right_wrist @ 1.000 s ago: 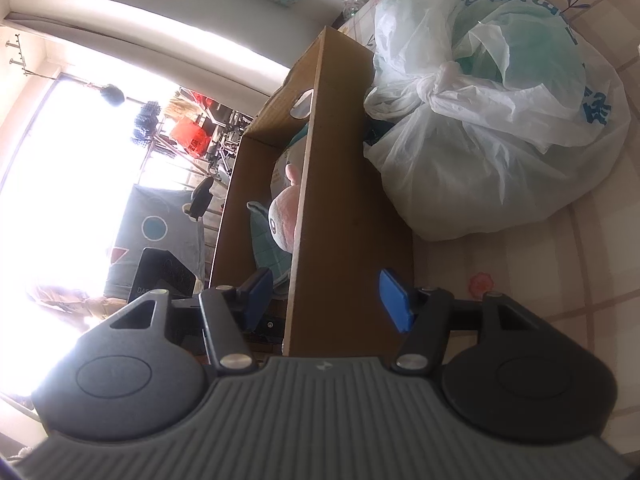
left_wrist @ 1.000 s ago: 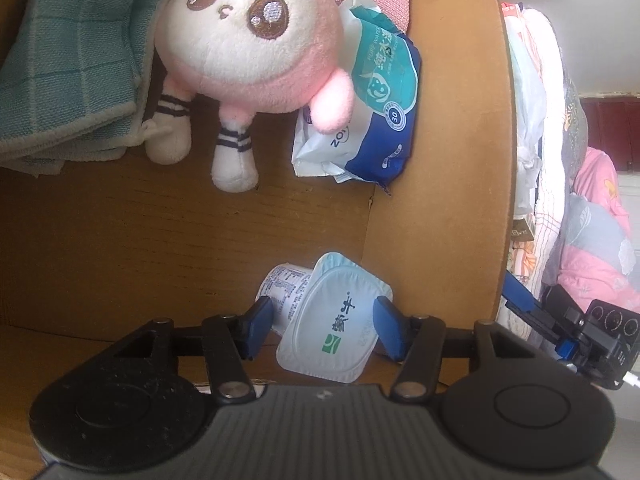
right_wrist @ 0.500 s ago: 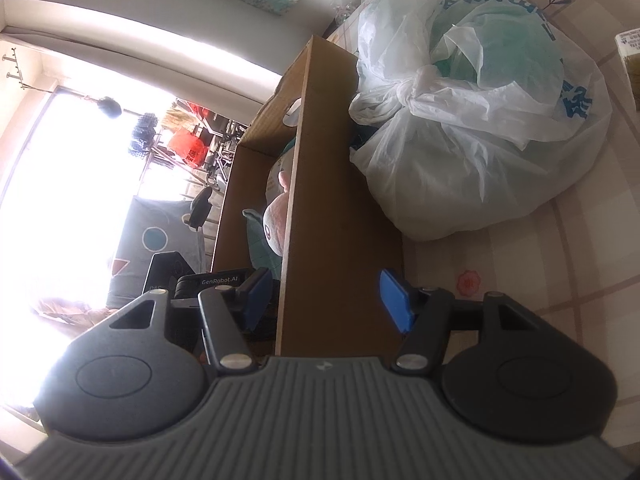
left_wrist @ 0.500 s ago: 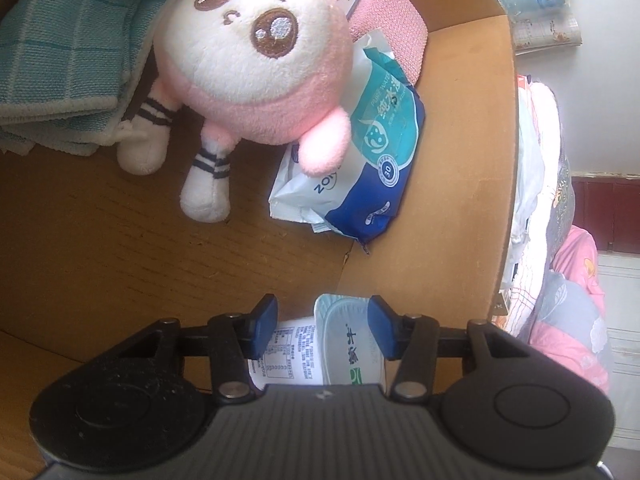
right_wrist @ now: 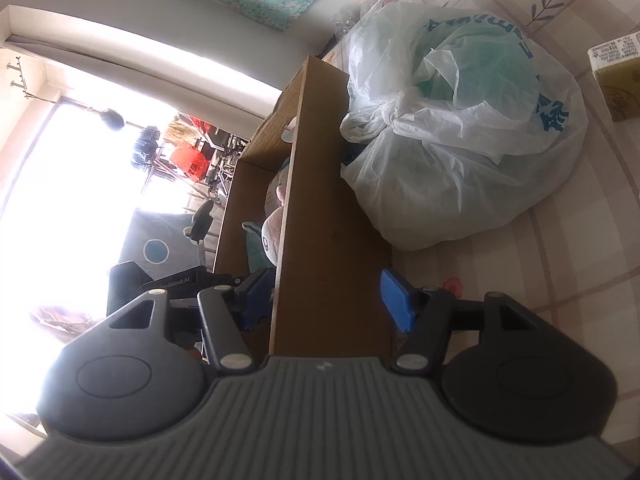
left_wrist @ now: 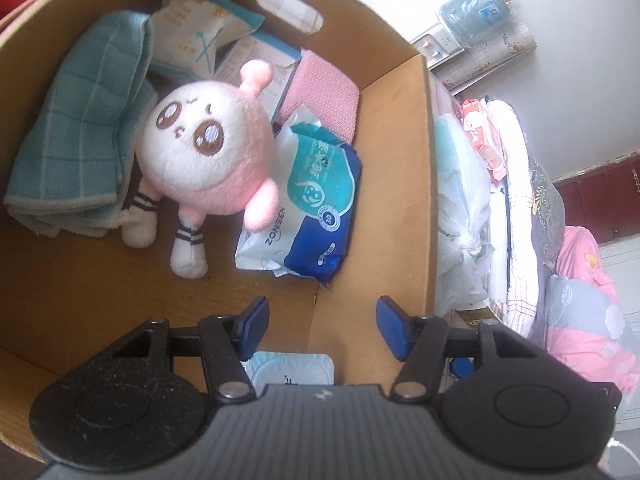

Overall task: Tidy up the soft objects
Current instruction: 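Reach the right tool to the orange-striped white towel on the bed, then close the right tool on the striped towel and lift it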

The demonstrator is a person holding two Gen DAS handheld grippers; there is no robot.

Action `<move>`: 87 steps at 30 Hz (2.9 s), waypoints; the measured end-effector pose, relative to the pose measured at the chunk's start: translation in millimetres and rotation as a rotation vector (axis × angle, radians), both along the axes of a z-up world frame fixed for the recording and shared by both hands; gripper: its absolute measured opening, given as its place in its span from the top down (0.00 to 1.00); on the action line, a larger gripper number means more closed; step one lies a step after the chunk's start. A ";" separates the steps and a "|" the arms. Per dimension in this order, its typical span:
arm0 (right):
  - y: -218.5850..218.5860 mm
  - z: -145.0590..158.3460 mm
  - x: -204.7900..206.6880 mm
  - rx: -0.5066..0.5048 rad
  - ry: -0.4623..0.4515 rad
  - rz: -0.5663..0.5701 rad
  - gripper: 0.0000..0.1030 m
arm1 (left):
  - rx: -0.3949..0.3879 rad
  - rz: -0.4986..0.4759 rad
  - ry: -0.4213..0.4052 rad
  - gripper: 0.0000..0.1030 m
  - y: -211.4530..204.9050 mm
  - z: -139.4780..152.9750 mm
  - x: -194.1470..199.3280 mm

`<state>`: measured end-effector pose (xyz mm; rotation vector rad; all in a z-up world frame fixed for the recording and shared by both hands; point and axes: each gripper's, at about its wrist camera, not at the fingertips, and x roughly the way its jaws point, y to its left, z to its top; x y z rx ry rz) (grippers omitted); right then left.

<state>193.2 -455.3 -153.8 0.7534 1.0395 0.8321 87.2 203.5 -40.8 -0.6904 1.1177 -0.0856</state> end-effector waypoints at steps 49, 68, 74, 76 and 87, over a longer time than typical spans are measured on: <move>-227.9 -52.0 -0.8 -0.331 -0.109 -0.521 0.76 | 0.354 -0.496 -0.401 0.22 -330.5 -19.7 -3.6; -167.0 -51.3 -36.6 -0.007 -0.008 -0.282 0.76 | 0.231 -0.515 -0.324 0.23 -270.6 -14.0 -40.8; -126.7 -76.2 -30.9 -0.076 0.074 -0.231 0.74 | 0.236 -0.491 -0.277 0.23 -263.2 -33.1 -31.7; -124.5 -78.6 -30.3 -0.106 0.084 -0.230 0.72 | 0.248 -0.498 -0.254 0.23 -264.7 -41.1 -27.7; -121.9 -69.9 -10.6 -0.114 0.065 -0.214 0.61 | 0.251 -0.547 -0.217 0.23 -272.3 -61.8 -12.0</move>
